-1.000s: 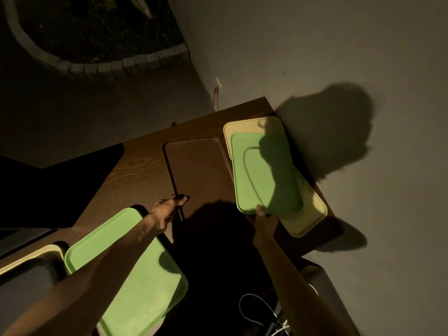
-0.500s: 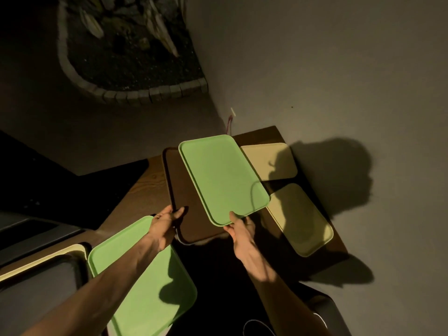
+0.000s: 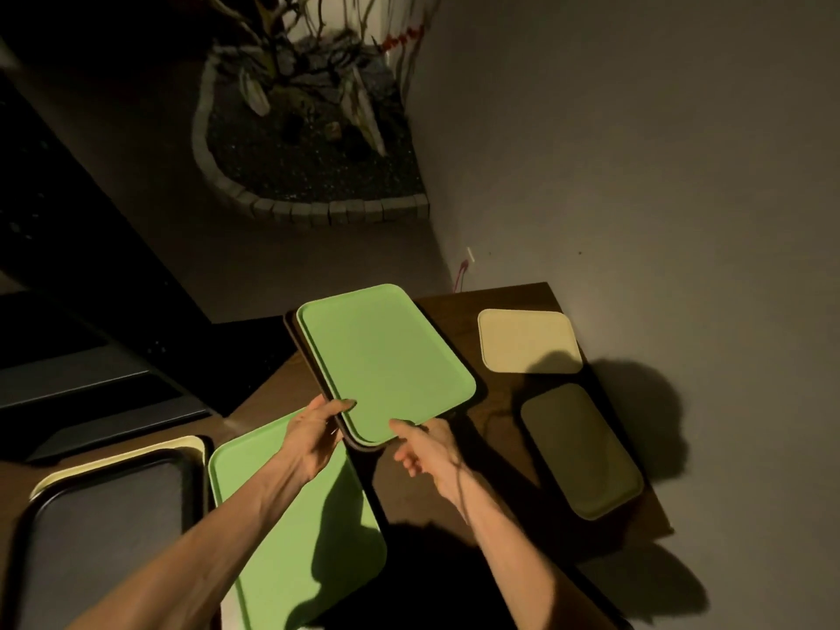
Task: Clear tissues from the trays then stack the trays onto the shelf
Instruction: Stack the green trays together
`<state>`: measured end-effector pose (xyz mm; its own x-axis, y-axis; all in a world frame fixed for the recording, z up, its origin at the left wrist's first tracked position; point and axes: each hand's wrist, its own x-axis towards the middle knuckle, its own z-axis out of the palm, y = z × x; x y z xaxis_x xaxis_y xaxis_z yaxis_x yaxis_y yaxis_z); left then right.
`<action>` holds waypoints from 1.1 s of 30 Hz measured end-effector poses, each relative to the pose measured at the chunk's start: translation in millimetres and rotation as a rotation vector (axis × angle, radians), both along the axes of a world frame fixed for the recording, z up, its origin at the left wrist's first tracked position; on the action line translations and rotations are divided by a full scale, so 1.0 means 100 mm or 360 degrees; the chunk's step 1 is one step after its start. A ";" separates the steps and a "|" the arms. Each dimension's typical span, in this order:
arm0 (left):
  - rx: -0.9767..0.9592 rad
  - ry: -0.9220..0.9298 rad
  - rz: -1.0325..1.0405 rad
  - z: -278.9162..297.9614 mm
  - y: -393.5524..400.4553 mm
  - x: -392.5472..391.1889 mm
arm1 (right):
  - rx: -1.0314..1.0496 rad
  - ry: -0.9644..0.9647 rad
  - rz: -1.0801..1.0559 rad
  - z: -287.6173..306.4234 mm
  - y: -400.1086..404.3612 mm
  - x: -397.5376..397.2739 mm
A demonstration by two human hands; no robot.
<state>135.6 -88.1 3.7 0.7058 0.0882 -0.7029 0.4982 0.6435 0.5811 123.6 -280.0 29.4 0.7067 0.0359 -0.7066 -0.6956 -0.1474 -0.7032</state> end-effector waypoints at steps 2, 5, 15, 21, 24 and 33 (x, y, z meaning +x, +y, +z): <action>0.0088 0.0055 0.0046 -0.01 0.08 -0.09 | -0.0194 0.0043 0.0260 0.07 -0.02 0.03; 0.0126 0.0043 0.0059 0.03 0.19 -0.23 | -0.0398 0.0115 0.0522 0.14 -0.06 0.12; 0.0061 -0.0009 0.0124 0.07 0.73 -0.65 | -0.1435 -0.0349 0.0943 -0.10 -0.05 0.43; -0.0145 0.0026 -0.0033 0.06 0.99 -1.05 | -0.1068 -0.0503 0.0934 -0.16 0.27 0.26; -0.0276 0.0052 -0.0076 -0.06 1.02 -1.29 | -0.0498 -0.0215 0.0643 -0.23 0.51 0.17; 0.1064 0.0521 -0.0821 -0.31 1.12 -1.71 | -0.0410 -0.0395 0.0509 -0.75 0.76 -0.23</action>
<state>-35.0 23.6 -27.2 0.5445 0.2785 -0.7912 0.8374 -0.1261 0.5319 100.2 -204.4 -45.4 0.8373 0.1252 -0.5322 -0.4023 -0.5180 -0.7549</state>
